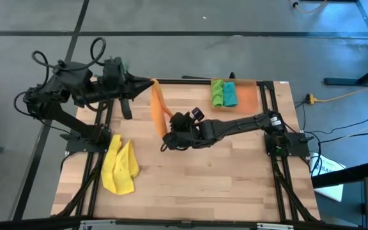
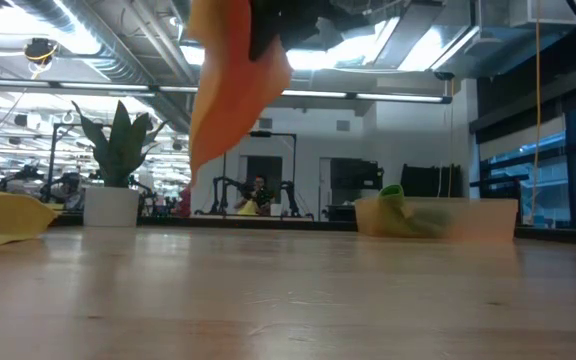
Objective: Roll microfiber towels into tight, uniform cylinder then place into a basket
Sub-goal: Fold the orange towel
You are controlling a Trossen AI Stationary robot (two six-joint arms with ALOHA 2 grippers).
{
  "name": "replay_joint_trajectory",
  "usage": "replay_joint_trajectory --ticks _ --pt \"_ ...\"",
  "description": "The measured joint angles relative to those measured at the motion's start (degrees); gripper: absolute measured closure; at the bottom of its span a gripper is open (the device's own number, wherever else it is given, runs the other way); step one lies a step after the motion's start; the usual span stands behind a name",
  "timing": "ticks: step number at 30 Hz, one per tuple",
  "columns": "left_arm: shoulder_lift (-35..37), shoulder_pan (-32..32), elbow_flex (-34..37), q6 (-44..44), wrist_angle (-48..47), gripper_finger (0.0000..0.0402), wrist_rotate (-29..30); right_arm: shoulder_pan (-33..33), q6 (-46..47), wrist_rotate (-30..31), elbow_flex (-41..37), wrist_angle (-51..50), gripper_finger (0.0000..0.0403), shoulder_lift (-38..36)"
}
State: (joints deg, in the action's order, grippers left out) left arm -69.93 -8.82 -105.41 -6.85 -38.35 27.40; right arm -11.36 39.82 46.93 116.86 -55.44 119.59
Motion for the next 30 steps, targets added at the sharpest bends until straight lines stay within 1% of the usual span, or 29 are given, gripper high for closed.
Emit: replay_joint_trajectory --ticks 7,11,13,16,18,23,30 --pt "0.0 0.0 -2.3 1.5 -0.6 0.0402 0.0 0.4 -1.5 -1.0 0.0 -0.4 0.0315 0.1" --pt "0.0 0.0 -3.6 1.5 -3.4 0.0402 0.7 0.4 -1.5 -2.8 0.0 -1.7 0.0325 0.1" --pt "0.0 0.0 -3.7 1.5 -4.1 0.0402 1.0 0.4 -1.5 -3.3 0.0 -3.1 0.0341 0.1" --pt "0.0 0.0 -3.7 1.4 -5.7 0.0401 1.0 0.5 -2.3 -3.8 0.0 -5.1 0.0385 0.1" --pt "0.0 0.0 -3.7 1.4 -7.3 0.0401 1.0 0.5 -3.9 -4.3 0.0 -5.7 0.0394 0.1" --pt "0.0 0.0 -3.7 -0.7 -14.5 0.0401 1.0 0.7 -6.4 -7.8 0.0 -9.4 0.0398 -0.4" --pt "-0.1 0.0 -3.7 -9.4 -29.9 0.0401 1.0 0.7 -8.3 -8.9 0.1 -19.6 0.0400 -4.7"
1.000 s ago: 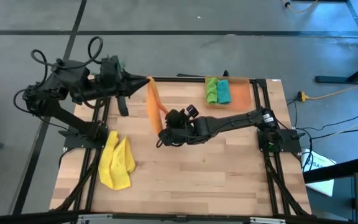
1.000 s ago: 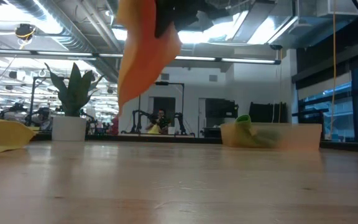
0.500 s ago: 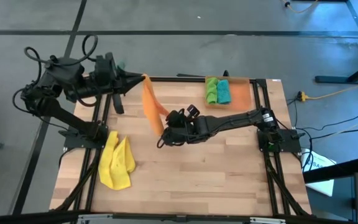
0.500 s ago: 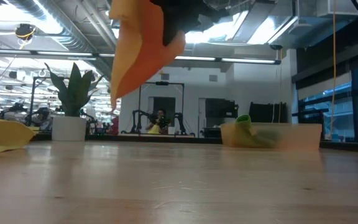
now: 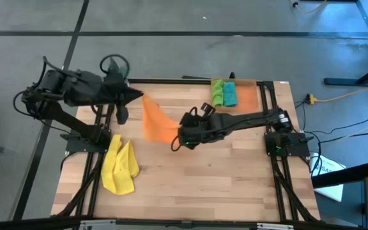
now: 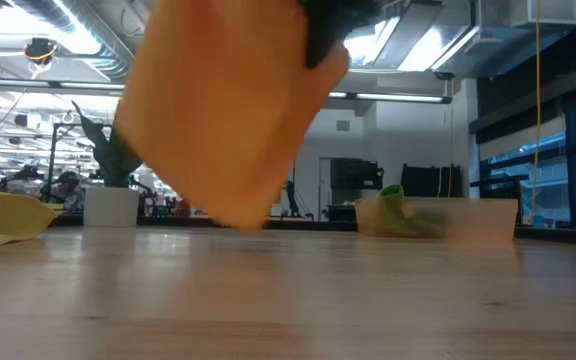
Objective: Roll microfiber towels into tight, uniform cylinder then place into a basket
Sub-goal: Fold the orange towel
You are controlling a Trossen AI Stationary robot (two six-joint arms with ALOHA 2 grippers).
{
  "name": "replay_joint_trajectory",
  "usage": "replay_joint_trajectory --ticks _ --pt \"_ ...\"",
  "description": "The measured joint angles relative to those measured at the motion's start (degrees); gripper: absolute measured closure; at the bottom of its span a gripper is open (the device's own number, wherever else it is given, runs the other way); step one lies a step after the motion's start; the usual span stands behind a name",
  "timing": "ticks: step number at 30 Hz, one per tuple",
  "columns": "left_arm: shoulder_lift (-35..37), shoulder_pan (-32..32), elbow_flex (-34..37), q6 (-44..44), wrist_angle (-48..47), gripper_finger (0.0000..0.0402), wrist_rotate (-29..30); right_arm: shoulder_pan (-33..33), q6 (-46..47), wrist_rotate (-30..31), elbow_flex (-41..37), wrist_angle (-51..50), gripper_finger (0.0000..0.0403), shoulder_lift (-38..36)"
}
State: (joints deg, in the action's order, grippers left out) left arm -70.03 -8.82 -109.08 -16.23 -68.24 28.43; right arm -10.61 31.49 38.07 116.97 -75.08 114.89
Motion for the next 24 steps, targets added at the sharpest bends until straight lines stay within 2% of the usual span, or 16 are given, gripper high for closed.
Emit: replay_joint_trajectory --ticks 9,15,19,24 --pt "-0.4 0.2 3.7 -13.8 -14.2 0.0402 0.0 1.0 -4.8 -0.6 0.0 -6.0 0.0401 -6.6" --pt "-0.4 0.2 9.7 -28.1 -16.3 0.0402 0.2 2.0 -5.1 -0.4 0.0 -7.7 0.0402 -10.0" --pt "-0.5 0.2 14.3 -35.6 -16.2 0.0402 0.4 2.6 -8.8 -0.2 0.0 -7.7 0.0402 -10.7" --pt "-0.5 1.7 19.4 -40.3 -15.5 0.0402 2.1 4.0 -13.2 -1.9 0.0 -7.2 0.0402 -10.4"
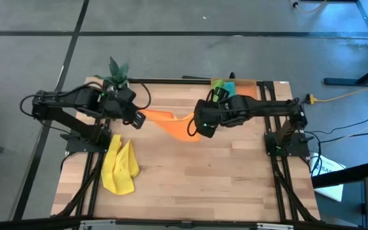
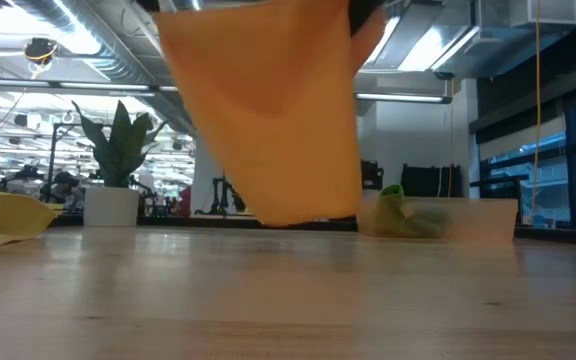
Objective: Roll microfiber towels into tight, uniform cylinder then place into a basket
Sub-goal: Fold the orange towel
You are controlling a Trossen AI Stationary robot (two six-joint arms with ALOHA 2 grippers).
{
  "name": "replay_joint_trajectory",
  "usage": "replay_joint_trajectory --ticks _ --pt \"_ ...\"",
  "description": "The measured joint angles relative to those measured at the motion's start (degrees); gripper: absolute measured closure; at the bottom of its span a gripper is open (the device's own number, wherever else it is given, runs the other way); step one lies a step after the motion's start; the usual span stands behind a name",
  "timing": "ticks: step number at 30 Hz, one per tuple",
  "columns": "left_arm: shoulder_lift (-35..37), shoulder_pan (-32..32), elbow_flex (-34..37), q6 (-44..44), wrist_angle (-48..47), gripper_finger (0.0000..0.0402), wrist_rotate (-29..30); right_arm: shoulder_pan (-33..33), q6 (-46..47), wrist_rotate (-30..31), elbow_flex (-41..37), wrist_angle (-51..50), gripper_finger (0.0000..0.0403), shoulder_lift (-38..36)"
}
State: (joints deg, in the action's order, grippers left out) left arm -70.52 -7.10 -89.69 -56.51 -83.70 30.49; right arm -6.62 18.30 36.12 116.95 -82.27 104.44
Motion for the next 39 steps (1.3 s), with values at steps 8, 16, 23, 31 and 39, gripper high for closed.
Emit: replay_joint_trajectory --ticks 8,16,23,31,39 --pt "0.0 7.7 3.4 3.9 1.1 0.0401 8.9 6.7 -7.4 4.4 0.0 4.7 0.0402 0.2" --pt "0.0 13.4 3.4 9.1 3.5 0.0402 12.3 11.6 -9.9 7.2 0.0 9.6 0.0403 0.4" --pt "0.0 8.0 9.3 6.0 3.4 0.0401 7.4 6.9 -5.7 2.0 -6.6 10.9 0.0403 0.7" --pt "0.0 0.4 23.9 -3.0 9.9 0.0402 -1.4 -0.1 7.8 -4.1 -21.4 13.2 0.0403 0.8" --pt "0.0 -6.5 36.1 -11.3 23.2 0.0401 -8.1 -6.2 15.4 -10.7 -30.1 19.6 0.0403 0.8"
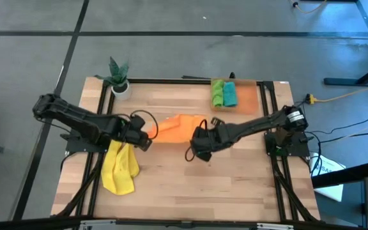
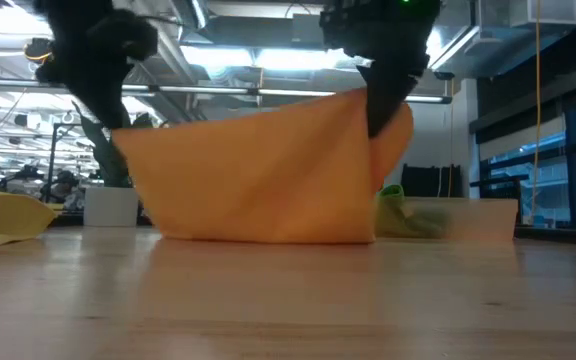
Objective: Roll microfiber towels into tight, uniform cylinder then place into a basket
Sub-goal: Fold the orange towel
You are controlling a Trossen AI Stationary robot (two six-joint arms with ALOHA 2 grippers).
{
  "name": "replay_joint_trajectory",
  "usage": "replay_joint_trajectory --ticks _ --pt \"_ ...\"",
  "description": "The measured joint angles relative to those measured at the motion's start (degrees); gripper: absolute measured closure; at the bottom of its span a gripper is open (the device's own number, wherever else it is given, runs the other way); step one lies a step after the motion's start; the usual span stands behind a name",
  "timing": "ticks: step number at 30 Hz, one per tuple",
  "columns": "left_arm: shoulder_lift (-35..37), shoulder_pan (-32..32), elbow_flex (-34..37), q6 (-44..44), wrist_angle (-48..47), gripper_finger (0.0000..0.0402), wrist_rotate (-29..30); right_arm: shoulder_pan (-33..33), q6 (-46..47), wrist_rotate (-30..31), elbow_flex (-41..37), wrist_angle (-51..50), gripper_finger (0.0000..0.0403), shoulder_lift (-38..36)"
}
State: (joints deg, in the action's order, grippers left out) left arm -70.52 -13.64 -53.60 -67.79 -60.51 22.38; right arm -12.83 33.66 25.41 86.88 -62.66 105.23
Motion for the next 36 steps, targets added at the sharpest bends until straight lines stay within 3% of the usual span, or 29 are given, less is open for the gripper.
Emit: replay_joint_trajectory --ticks 7,11,14,19,26,36 --pt "0.0 -4.7 8.9 -1.8 14.2 0.0401 -6.7 -3.5 4.5 -8.2 -5.8 7.7 0.0403 0.0" --pt "0.0 -6.8 11.7 -4.9 16.3 0.0401 -9.0 -5.1 6.9 -12.1 -8.3 10.8 0.0403 0.0" --pt "0.0 -7.8 13.0 -5.3 17.4 0.0401 -13.9 -6.1 8.3 -15.1 -9.3 11.0 0.0401 0.0" --pt "0.0 -9.4 14.5 -5.2 21.1 0.0402 -17.2 -7.0 10.7 -15.9 -9.6 10.8 0.0399 0.0" --pt "0.0 -7.7 8.9 -0.2 17.6 0.0401 -9.9 -6.0 7.4 -8.4 -3.6 3.7 0.0401 0.0" --pt "0.0 -1.7 -12.8 13.0 -1.5 0.0401 2.7 -2.8 2.1 8.0 15.2 -15.2 0.0401 0.0"
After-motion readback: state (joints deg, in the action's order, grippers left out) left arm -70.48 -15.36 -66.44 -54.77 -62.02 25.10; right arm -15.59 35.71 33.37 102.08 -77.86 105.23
